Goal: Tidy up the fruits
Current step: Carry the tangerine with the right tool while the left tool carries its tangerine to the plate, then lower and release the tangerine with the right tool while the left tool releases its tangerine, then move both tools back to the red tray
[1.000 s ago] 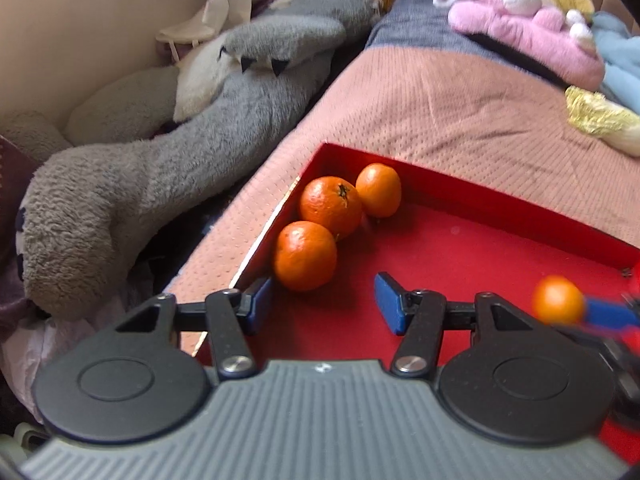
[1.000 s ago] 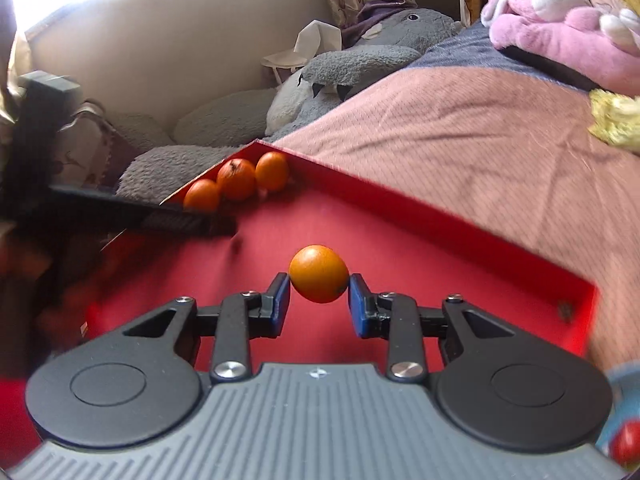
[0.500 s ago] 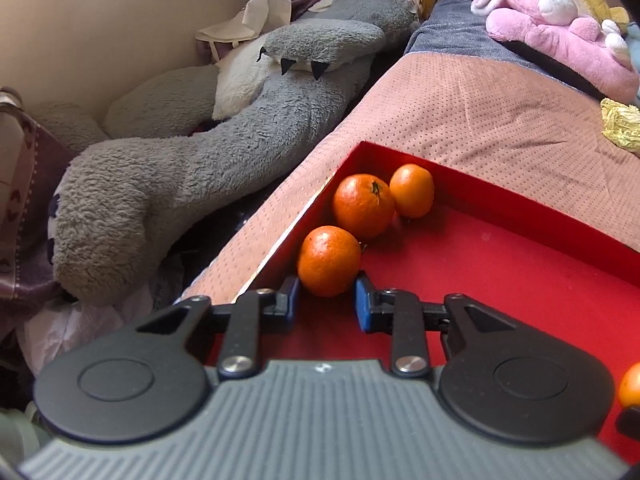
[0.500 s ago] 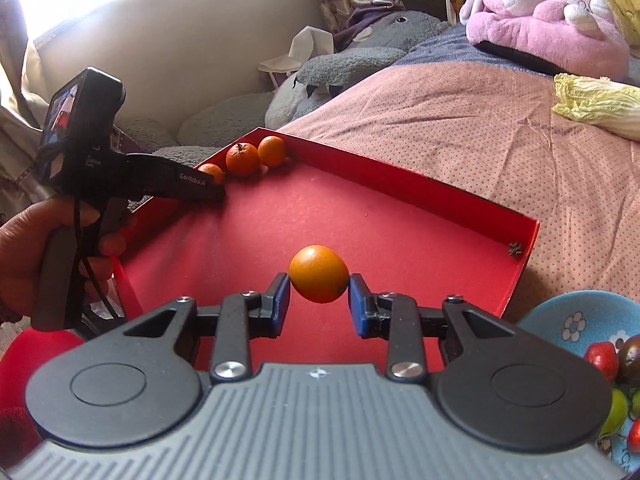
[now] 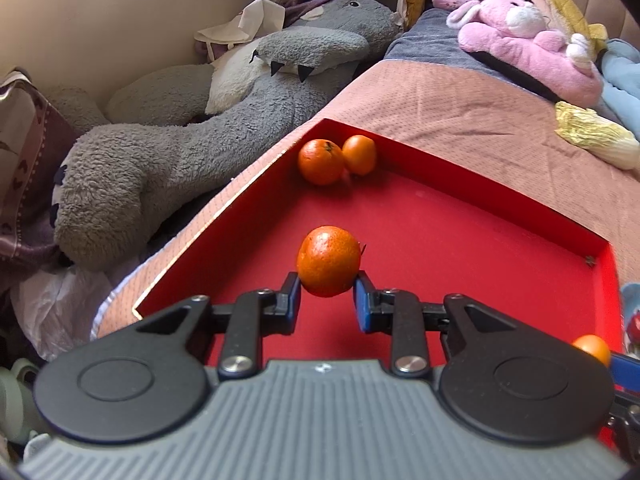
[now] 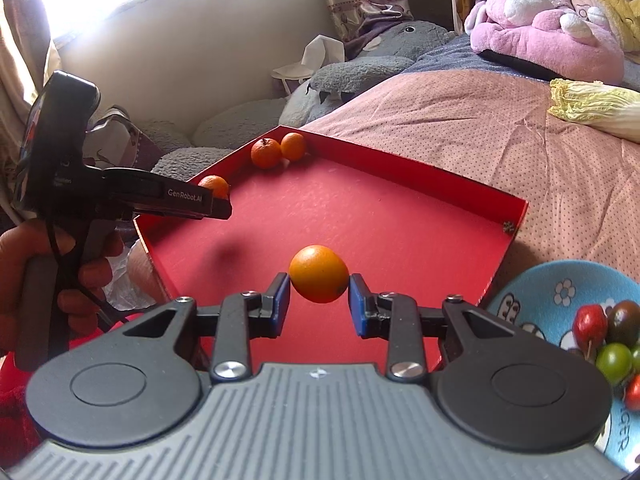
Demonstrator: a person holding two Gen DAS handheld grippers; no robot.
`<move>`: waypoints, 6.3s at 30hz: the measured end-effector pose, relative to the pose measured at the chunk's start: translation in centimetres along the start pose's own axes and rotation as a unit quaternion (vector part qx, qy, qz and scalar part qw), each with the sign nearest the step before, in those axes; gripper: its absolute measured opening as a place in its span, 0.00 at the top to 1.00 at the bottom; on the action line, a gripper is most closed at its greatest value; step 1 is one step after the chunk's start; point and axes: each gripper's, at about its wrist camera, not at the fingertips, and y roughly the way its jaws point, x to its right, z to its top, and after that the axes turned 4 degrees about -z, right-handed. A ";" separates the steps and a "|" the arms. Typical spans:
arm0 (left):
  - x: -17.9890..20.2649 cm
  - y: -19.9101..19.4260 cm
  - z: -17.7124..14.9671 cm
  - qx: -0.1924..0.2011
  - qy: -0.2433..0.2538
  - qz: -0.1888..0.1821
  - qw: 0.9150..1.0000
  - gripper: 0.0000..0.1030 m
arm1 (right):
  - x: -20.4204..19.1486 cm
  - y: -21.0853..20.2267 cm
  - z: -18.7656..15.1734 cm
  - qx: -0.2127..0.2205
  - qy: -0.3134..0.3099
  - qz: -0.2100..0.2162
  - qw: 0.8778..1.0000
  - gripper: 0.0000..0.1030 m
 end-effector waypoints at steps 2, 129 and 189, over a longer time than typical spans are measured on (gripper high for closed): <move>0.4 -0.7 -0.4 0.004 0.000 -0.002 1.000 0.70 | -0.1 -0.6 -0.3 0.003 -0.001 0.001 1.000 0.64; 27.7 -3.9 -7.4 -0.046 0.296 -0.232 0.925 0.49 | 14.2 -7.2 -8.9 -0.025 0.073 -0.161 0.984 0.64; 21.8 -13.1 -5.9 0.046 0.222 -0.231 0.946 0.48 | 7.7 -15.2 -4.4 0.058 0.099 -0.123 0.986 0.44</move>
